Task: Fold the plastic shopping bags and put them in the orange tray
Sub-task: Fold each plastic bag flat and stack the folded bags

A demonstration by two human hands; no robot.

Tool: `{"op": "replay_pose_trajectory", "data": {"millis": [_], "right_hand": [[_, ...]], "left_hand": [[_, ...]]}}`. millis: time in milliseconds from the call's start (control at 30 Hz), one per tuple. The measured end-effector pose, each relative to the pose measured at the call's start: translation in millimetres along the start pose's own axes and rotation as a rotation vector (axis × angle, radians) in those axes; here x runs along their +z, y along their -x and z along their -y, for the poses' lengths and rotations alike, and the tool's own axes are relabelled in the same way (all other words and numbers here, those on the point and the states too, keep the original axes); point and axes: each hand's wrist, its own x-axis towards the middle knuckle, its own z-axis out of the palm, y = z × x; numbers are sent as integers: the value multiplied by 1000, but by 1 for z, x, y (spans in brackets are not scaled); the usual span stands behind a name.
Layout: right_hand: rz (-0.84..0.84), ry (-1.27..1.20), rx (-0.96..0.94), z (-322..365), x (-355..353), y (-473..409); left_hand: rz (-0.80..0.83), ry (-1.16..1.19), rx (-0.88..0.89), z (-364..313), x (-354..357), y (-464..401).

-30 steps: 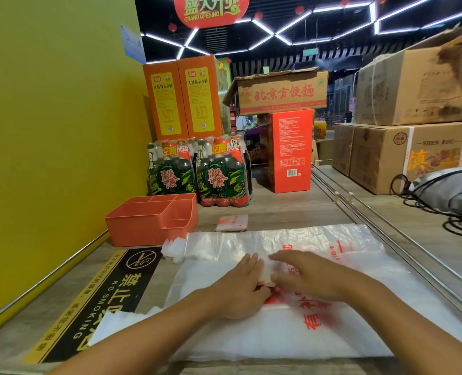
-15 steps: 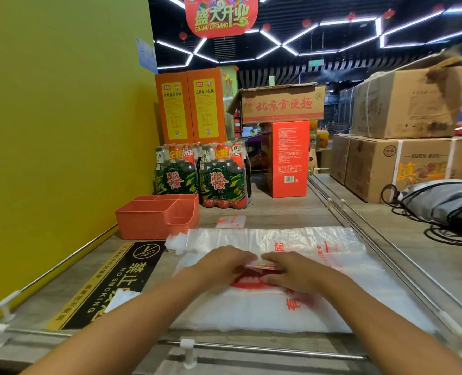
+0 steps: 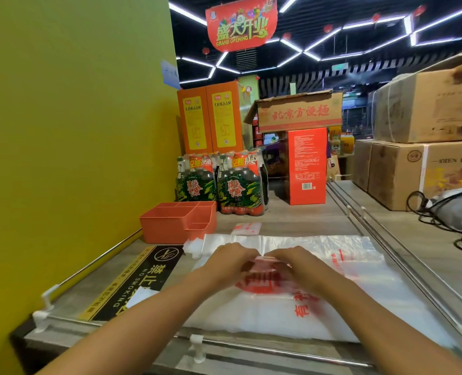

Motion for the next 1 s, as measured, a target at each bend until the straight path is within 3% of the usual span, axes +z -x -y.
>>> {"op": "replay_pose_trajectory", "data": {"millis": [600, 767, 1000], "right_hand": [[-151, -148, -6, 7, 2, -8], [-75, 66, -67, -6, -22, -46], [-56, 138, -54, -16, -31, -126]], "left_hand": [[-125, 137, 58, 25, -6, -14], [-158, 138, 137, 55, -17, -42], [-109, 193, 39, 101, -8, -106]]}}
